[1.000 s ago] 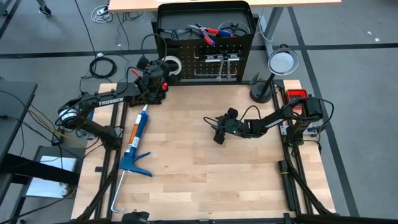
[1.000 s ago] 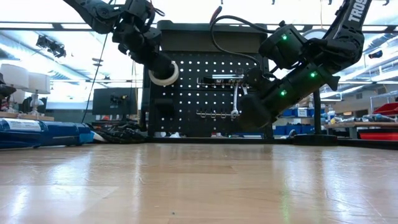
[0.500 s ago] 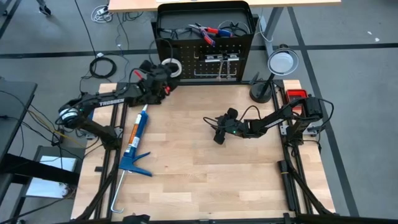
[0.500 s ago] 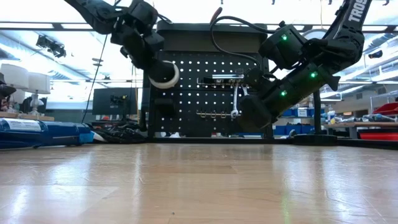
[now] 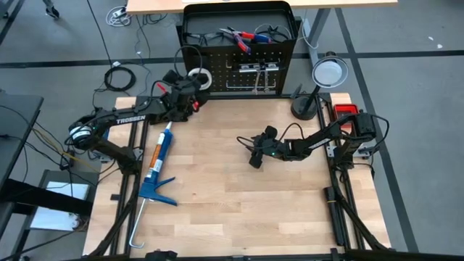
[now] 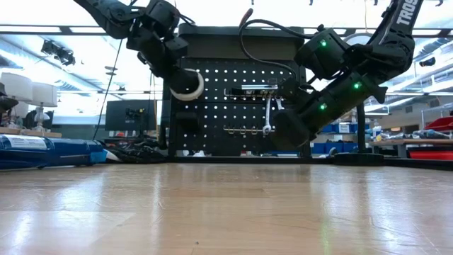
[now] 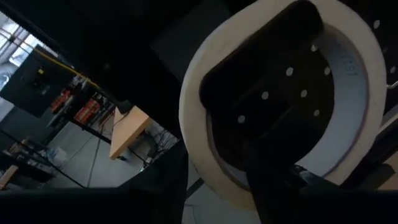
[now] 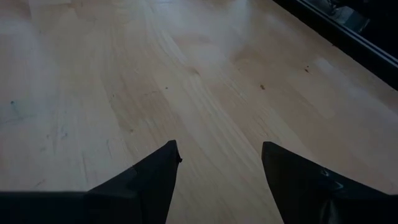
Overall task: Hang tools onto peg board
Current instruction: Hang the white tape into the black peg board, then remove the blue-orange pliers from the black peg board
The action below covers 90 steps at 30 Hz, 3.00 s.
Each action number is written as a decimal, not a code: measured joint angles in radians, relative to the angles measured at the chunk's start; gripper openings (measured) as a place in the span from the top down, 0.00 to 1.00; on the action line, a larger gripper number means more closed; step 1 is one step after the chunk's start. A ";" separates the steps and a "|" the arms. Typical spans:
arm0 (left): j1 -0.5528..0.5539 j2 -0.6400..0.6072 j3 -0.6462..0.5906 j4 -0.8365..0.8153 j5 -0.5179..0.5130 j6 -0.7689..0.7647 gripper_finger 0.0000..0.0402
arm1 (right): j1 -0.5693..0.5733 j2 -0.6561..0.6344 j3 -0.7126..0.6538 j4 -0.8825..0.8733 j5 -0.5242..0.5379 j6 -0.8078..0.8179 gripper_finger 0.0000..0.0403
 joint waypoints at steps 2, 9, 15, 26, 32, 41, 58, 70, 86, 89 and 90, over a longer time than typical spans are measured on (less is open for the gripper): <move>0.000 0.000 -0.001 0.021 0.007 0.025 0.62 | 0.000 0.000 0.000 0.000 -0.001 0.000 0.40; 0.010 0.000 -0.001 0.075 0.058 0.066 0.62 | 0.000 0.000 0.000 0.001 -0.010 0.000 0.40; 0.011 -0.002 -0.001 0.076 0.087 0.071 0.62 | 0.000 0.000 0.000 0.001 -0.017 0.000 0.40; 0.010 -0.002 0.000 0.081 0.110 -0.057 0.49 | 0.000 0.000 0.000 0.000 -0.017 0.000 0.40; 0.009 -0.002 0.001 0.075 0.112 -0.191 0.46 | 0.000 0.000 0.000 0.000 -0.017 0.000 0.40; 0.009 -0.002 0.001 0.060 0.114 -0.273 0.46 | 0.000 0.000 0.000 -0.001 -0.017 0.000 0.40; 0.006 -0.001 0.002 -0.027 0.015 -0.092 0.46 | 0.000 0.000 0.000 -0.001 -0.026 0.000 0.40; 0.006 -0.074 0.002 -0.058 0.028 -0.178 0.44 | 0.000 0.000 0.000 -0.003 -0.026 0.000 0.40; -0.088 -0.108 0.002 -0.175 0.054 -0.276 0.37 | 0.005 0.000 0.001 -0.017 -0.026 0.000 0.40; -0.134 -0.128 0.002 -0.167 -0.040 -0.244 0.40 | 0.005 0.000 0.001 -0.018 -0.026 0.000 0.40; -0.147 -0.135 0.002 -0.166 -0.061 -0.232 0.40 | 0.005 0.000 0.001 -0.020 -0.026 0.000 0.40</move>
